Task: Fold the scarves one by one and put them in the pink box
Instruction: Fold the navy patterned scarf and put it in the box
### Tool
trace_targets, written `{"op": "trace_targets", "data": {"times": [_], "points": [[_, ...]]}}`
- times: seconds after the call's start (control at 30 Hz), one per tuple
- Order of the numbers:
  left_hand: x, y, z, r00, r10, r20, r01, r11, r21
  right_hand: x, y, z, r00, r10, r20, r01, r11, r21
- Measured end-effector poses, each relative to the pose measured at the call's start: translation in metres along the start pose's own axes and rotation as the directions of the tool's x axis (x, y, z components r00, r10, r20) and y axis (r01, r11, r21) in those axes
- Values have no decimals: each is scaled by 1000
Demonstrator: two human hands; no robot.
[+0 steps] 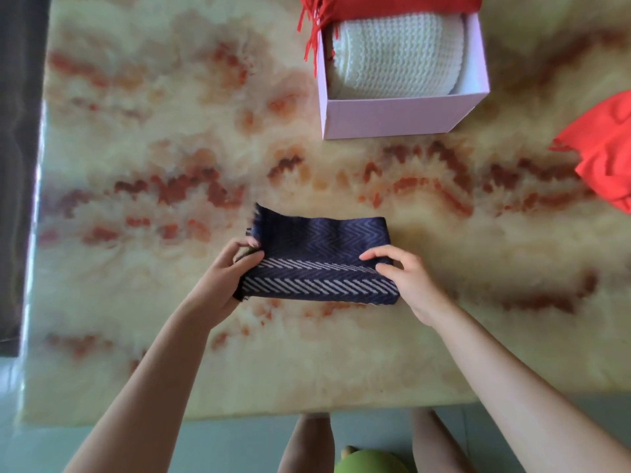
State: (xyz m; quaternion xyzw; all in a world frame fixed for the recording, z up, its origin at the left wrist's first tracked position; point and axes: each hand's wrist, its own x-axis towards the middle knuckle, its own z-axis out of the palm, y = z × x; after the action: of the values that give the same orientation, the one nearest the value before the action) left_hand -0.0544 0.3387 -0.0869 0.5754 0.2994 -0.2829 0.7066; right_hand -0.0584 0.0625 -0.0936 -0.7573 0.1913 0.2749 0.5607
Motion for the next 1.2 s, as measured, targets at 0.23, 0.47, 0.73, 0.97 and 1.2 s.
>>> {"op": "trace_targets", "data": {"times": [0.23, 0.47, 0.73, 0.97, 1.2], "points": [[-18, -1, 3, 977, -50, 209, 54, 998, -13, -12, -9, -29, 895, 270, 354, -366, 900, 237], [-35, 21, 39, 983, 47, 180, -49, 999, 9, -17, -17, -61, 892, 229, 390, -321, 928, 187], [-2, 100, 116, 937, 336, 93, -339, 941, 18, 28, -102, -138, 977, -209, 34, 209, 978, 2], [74, 183, 170, 804, 585, -103, -545, 796, 263, 103, -183, -181, 917, -377, -130, 355, 920, -163], [116, 194, 190, 755, 625, -200, -461, 722, 517, 160, -189, -173, 892, -396, -217, 312, 887, -340]]}}
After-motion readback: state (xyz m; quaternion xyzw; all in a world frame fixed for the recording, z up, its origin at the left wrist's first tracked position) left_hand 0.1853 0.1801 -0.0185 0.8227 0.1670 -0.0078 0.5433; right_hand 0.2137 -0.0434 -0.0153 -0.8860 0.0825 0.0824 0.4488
